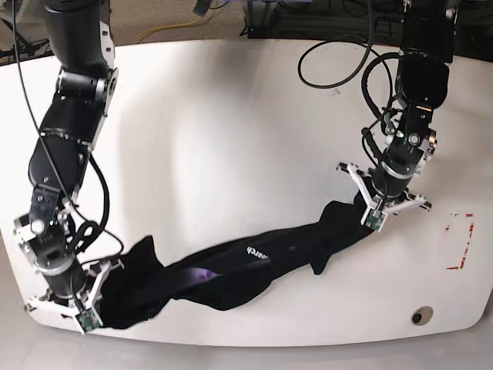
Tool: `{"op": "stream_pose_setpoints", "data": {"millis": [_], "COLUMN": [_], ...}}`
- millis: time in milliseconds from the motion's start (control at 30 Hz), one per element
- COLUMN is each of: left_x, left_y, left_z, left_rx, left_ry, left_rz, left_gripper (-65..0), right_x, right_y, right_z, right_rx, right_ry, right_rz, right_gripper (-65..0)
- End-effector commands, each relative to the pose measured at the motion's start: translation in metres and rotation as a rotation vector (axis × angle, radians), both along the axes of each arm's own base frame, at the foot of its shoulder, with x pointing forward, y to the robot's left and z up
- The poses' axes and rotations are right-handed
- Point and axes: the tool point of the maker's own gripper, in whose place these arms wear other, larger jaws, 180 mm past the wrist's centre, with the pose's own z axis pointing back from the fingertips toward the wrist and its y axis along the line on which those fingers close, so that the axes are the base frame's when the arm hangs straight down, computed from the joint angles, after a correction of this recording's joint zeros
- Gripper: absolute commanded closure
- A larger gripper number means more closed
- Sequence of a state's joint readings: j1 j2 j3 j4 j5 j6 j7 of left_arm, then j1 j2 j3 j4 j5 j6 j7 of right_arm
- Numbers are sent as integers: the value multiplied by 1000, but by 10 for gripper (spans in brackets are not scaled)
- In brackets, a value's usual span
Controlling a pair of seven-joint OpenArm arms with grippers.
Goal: Fold the T-shirt properly
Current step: 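Spread the T-shirt flat on the table with both grippers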
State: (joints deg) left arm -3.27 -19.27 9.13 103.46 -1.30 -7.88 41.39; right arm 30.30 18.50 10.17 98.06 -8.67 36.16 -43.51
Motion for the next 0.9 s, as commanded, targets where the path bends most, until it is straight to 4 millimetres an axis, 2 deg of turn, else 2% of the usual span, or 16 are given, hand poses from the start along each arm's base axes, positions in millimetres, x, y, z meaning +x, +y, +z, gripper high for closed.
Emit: {"op": "stream_pose_setpoints", "data": {"millis": [0, 133, 367, 467, 633, 867], "left_x": [-14, -47, -96, -112, -130, -136], "left_y": [-3, 3, 10, 14, 20, 25], "left_z": [-4, -36, -77, -88, -99, -102], "left_rx": [11, 83, 168, 193, 204, 168], "left_ry": [16, 115, 244, 284, 334, 350], "left_rz": [-24, -45, -67, -70, -75, -28], "left_gripper": [-43, -43, -43, -43, -43, -44], "right_x": [-12, -41, -97, -124, -163, -205], "right_y": [-6, -19, -38, -47, -46, -49], "right_z": [2, -51, -125, -146, -175, -207], "right_rx": [34, 95, 166, 192, 217, 276], "right_ry": [-41, 54, 204, 247, 329, 409], "right_rz": [-23, -82, -183, -237, -261, -338], "right_gripper": [0, 0, 0, 0, 0, 0]}}
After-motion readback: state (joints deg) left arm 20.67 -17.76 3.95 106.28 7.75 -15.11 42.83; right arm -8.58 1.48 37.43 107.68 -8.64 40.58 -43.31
